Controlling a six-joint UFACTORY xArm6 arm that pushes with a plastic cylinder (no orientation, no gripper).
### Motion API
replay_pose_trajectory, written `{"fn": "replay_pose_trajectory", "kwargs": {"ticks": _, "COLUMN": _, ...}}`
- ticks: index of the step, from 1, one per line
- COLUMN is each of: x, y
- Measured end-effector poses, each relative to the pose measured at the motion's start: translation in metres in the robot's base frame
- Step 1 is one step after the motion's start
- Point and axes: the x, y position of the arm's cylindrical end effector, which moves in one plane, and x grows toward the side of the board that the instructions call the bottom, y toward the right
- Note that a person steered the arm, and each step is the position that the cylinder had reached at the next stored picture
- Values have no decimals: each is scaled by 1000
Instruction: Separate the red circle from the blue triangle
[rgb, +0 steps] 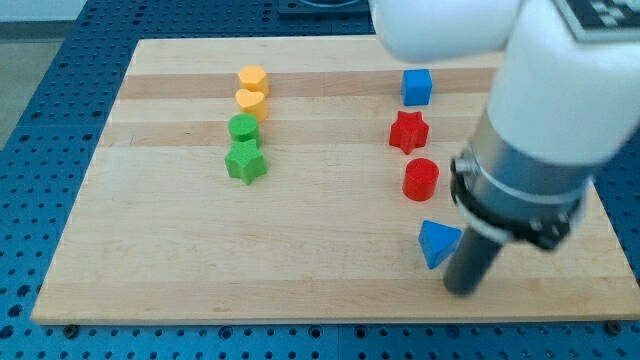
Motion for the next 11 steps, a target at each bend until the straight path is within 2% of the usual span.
{"fn": "replay_pose_trajectory", "kwargs": {"ticks": 1, "x": -65, "y": -8}}
{"fn": "replay_pose_trajectory", "kwargs": {"ticks": 3, "x": -68, "y": -8}}
{"fn": "replay_pose_trajectory", "kwargs": {"ticks": 4, "x": -51, "y": -17}}
{"fn": "replay_pose_trajectory", "kwargs": {"ticks": 5, "x": 6, "y": -39}}
{"fn": "replay_pose_trajectory", "kwargs": {"ticks": 6, "x": -9, "y": -96}}
{"fn": "replay_pose_trajectory", "kwargs": {"ticks": 7, "x": -60, "y": -122}}
{"fn": "replay_pose_trajectory", "kwargs": {"ticks": 8, "x": -84, "y": -85}}
{"fn": "replay_pose_trajectory", "kwargs": {"ticks": 9, "x": -63, "y": -35}}
{"fn": "replay_pose_trajectory", "kwargs": {"ticks": 10, "x": -37, "y": -32}}
{"fn": "replay_pose_trajectory", "kwargs": {"ticks": 11, "x": -60, "y": -48}}
